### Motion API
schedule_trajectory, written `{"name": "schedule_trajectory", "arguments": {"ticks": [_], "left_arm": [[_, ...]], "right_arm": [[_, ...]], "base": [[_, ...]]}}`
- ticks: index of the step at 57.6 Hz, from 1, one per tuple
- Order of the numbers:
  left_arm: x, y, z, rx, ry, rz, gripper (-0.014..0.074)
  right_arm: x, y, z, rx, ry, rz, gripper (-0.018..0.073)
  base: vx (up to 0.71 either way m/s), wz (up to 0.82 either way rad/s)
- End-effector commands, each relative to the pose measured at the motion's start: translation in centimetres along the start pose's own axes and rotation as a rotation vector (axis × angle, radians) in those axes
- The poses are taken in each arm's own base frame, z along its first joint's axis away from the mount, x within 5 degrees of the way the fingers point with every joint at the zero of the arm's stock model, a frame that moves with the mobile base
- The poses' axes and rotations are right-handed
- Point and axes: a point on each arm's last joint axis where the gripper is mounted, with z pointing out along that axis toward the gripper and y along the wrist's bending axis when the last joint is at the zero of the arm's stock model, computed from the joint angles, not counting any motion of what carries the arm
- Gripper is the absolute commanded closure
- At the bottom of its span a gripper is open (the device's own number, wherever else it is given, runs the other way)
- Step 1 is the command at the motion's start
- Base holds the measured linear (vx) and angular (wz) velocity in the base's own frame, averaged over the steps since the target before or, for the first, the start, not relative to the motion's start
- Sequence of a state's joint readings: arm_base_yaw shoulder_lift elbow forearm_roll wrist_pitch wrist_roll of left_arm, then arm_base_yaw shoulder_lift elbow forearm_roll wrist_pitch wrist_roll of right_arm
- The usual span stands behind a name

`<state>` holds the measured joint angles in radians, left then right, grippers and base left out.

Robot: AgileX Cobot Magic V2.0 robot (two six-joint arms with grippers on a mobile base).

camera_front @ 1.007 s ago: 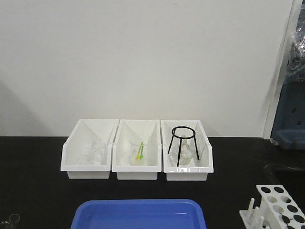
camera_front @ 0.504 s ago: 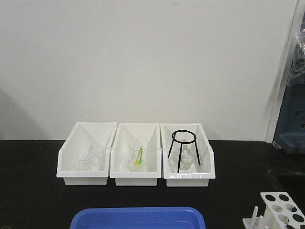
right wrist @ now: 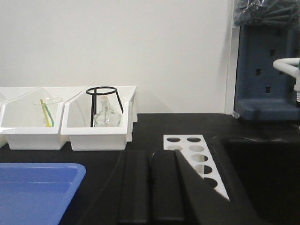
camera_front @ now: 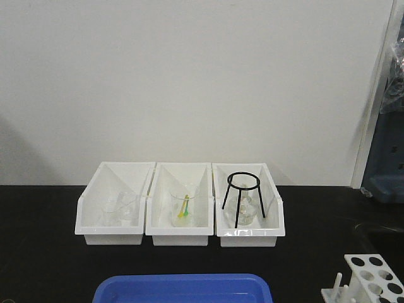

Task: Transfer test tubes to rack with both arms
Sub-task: 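Reach the left gripper down to the test tube in the glass beaker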

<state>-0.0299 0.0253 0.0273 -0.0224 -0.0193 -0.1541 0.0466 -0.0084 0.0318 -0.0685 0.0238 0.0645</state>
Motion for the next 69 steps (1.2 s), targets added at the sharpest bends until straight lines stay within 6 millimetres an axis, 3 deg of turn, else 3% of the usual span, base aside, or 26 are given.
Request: {"name": "schedule_trajectory", "arguments": {"ticks": [1,24,34,41,48,54,69], "left_arm": [[-2.0,-0.3,-0.1,0.019,-0.139,-0.008,0.0601],[-3.0,-0.5,-0.2,0.034,-0.234,-0.007,0.0601],[-3.6,-0.6,-0.4,0.043,-0.296,-0.007,0.06],[-5.4,-0.9,-0.7,0.053,-0.336,0.012,0.0601],[-7.7,-1.4,-1.1,0.031,-0.263,0.174,0.0598],[-9.3,-1.6,-1.1,-0.002,-0.201,0.284,0.0597],[-8.0,-1.1,0.8,-0.04,0.036,0.306,0.0521]], "right_arm": [[-0.8,0.1,-0.1,-0.01,-0.129,-0.013,0.0568],[-3.1,0.3,-0.7,-0.027,-0.382,-0.013,0.0568],[-4.6,0.2,-0.9,-0.02,-0.359,-0.014,0.0568],[-6.8,0.1,-1.1,-0.011,-0.314,-0.016,0.0568],[-9.4,0.1,-0.9,-0.007,-0.302,-0.016,0.0561],[-10.4,0.1,-0.2,-0.007,-0.279,-0.016,0.0554],[-9.4,0.1,2.2,-0.008,-0.134,-0.016,0.0485]], "base": [[0.0,0.0],[0.0,0.0],[0.0,0.0],[0.0,0.0],[0.0,0.0],[0.0,0.0],[0.0,0.0]]}}
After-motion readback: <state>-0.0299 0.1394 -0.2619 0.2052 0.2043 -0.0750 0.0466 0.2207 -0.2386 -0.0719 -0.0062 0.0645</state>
